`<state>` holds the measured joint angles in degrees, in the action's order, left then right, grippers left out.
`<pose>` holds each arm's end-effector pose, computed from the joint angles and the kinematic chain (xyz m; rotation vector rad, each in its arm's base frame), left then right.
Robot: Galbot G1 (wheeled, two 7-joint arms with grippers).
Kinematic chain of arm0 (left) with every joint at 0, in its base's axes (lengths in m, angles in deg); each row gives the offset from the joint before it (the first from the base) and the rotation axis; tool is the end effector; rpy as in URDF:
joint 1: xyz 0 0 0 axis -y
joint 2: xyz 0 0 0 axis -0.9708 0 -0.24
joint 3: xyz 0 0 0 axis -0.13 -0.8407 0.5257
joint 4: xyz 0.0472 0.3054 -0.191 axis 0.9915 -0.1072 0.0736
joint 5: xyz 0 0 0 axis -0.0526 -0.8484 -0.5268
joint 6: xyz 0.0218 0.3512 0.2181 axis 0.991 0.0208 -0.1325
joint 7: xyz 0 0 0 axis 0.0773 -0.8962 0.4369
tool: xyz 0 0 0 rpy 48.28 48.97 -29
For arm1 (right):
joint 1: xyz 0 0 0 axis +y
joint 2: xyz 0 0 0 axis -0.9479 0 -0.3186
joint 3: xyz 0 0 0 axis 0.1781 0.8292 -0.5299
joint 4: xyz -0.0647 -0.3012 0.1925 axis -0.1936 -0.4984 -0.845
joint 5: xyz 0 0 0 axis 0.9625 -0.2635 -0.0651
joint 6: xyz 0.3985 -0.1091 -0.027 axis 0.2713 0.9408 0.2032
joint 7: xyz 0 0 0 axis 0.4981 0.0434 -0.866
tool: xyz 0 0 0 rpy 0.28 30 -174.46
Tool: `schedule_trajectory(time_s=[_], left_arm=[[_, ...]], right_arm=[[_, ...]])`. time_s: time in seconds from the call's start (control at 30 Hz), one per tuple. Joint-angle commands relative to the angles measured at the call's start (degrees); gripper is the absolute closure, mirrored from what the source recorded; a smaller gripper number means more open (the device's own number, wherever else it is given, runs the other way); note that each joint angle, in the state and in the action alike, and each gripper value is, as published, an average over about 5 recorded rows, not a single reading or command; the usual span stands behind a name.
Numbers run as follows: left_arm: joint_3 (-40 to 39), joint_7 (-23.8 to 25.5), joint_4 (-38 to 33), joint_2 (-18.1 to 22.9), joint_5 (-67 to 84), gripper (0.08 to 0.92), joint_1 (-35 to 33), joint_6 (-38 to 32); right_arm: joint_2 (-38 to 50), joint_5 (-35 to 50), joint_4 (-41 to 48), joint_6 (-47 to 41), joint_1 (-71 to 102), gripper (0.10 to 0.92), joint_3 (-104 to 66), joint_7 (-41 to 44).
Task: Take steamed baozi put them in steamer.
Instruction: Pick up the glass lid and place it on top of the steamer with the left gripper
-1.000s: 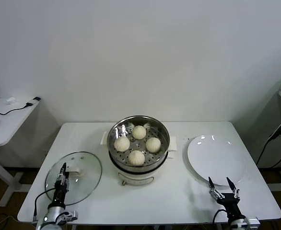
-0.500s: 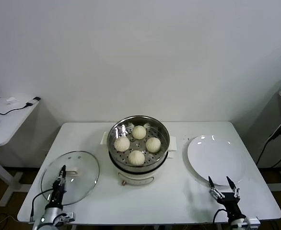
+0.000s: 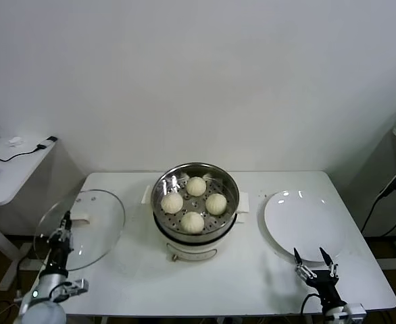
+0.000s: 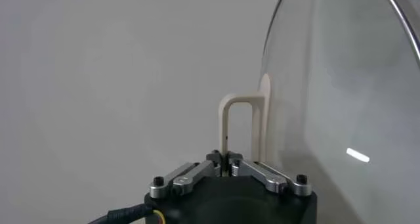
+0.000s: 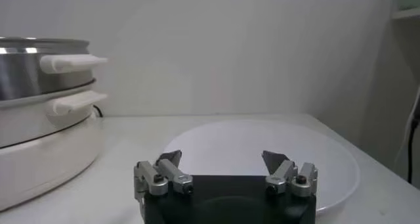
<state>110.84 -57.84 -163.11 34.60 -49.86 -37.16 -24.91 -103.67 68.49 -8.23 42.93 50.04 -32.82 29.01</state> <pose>0.2725 0.1753 -0.3862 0.3275 -2.1412 -2.1619 0.2046 -0.1469 -0.4479 0.0351 -2.9495 -0.0253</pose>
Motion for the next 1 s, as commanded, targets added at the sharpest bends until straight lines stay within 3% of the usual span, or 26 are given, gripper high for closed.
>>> schedule_trajectory(time_s=[0.03,0.2,0.33,0.63,1.0], left_arm=[[-2.23,18.49,-23.46,-10.32,10.72,0.865,0.54,18.20],[-7.56,24.91,-27.19,-9.87,8.24,0.865,4.72,21.82],[-14.98,27.15,-27.65,-7.65,3.62,0.865,8.51,24.06],[-29.03,32.20,-25.50,1.07,-7.94,0.865,15.15,27.54],[-38.82,34.96,-18.11,9.94,-16.53,0.865,21.75,31.06]], right_arm=[[-0.09,-2.42,-0.27,-0.29,-0.11,0.203,0.06,0.06],[-0.30,-3.16,-0.97,-0.21,0.22,0.203,-0.13,0.49],[-0.65,-4.13,-1.32,-0.13,0.25,0.203,-0.15,0.89],[-1.54,-5.09,-1.73,-0.08,0.35,0.203,-0.01,1.56],[-1.28,-4.80,-1.04,0.78,0.57,0.203,-0.61,1.70]])
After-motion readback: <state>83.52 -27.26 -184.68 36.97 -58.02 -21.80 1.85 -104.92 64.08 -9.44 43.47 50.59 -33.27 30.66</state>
